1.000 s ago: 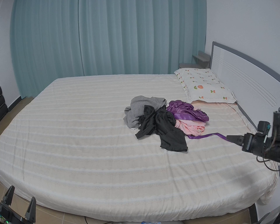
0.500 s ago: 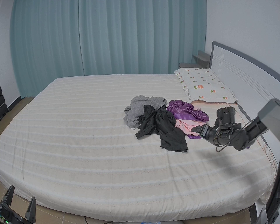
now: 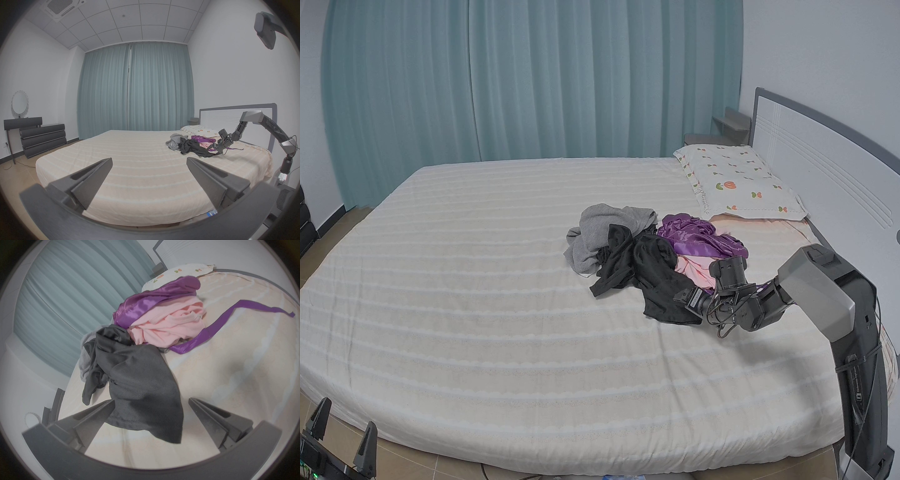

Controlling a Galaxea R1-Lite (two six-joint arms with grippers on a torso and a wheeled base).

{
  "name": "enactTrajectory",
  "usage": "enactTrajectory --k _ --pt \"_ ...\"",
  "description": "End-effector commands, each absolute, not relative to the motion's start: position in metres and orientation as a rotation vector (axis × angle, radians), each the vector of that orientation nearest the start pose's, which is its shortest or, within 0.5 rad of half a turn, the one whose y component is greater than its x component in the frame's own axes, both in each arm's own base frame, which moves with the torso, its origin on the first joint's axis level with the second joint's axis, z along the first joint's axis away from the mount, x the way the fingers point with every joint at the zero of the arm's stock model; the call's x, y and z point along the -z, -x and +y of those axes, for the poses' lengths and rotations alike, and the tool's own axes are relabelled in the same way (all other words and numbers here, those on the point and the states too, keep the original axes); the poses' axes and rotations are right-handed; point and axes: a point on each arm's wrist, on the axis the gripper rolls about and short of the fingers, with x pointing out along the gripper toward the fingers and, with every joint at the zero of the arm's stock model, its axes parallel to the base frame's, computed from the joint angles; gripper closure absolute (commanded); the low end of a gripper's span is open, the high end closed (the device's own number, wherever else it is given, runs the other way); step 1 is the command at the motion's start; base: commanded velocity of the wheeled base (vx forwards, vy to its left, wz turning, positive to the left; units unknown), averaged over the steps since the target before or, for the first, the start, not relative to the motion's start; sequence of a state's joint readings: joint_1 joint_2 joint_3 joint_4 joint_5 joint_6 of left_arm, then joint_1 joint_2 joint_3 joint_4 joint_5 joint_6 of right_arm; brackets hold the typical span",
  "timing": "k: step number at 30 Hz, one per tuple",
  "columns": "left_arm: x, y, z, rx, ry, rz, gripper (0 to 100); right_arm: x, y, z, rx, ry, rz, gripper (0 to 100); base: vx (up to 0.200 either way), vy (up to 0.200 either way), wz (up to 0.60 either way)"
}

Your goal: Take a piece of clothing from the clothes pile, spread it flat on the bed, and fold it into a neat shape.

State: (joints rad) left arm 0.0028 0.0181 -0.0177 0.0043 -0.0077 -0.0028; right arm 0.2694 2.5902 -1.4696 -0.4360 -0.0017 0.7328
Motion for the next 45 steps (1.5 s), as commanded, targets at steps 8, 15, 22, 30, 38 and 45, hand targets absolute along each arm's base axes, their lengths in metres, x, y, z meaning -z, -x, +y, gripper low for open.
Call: enactTrajectory --k 8,15,22,30,38,45 --pt "-0.075 0.022 0.0 0.005 0.003 0.011 0 0.053 -0.48 0.136 -0.011 -0.616 0.724 0 0.0 0.0 0.0" --pt "-0.075 0.022 0.0 0.005 0.003 0.011 0 0.049 -0.484 0.148 -0.015 -0.69 0.704 100 0.0 0.0 0.0" --pt "-0.075 0.022 0.0 0.005 0.003 0.012 0 0.03 -0.473 0.149 -0.011 -0.725 0.71 100 0.0 0.0 0.0" --pt "-0.075 0.022 0.0 0.005 0.003 0.011 0 -0.021 -0.428 0.136 -0.035 -0.797 0.74 100 0.0 0.0 0.0" --pt "-0.075 0.022 0.0 0.005 0.003 0.011 0 -0.074 -0.353 0.136 -0.177 -0.809 0.662 100 0.0 0.0 0.0" --pt "-0.075 0.022 0.0 0.005 0.003 0.011 0 -0.142 -0.285 0.14 -0.354 -0.828 0.527 100 0.0 0.0 0.0"
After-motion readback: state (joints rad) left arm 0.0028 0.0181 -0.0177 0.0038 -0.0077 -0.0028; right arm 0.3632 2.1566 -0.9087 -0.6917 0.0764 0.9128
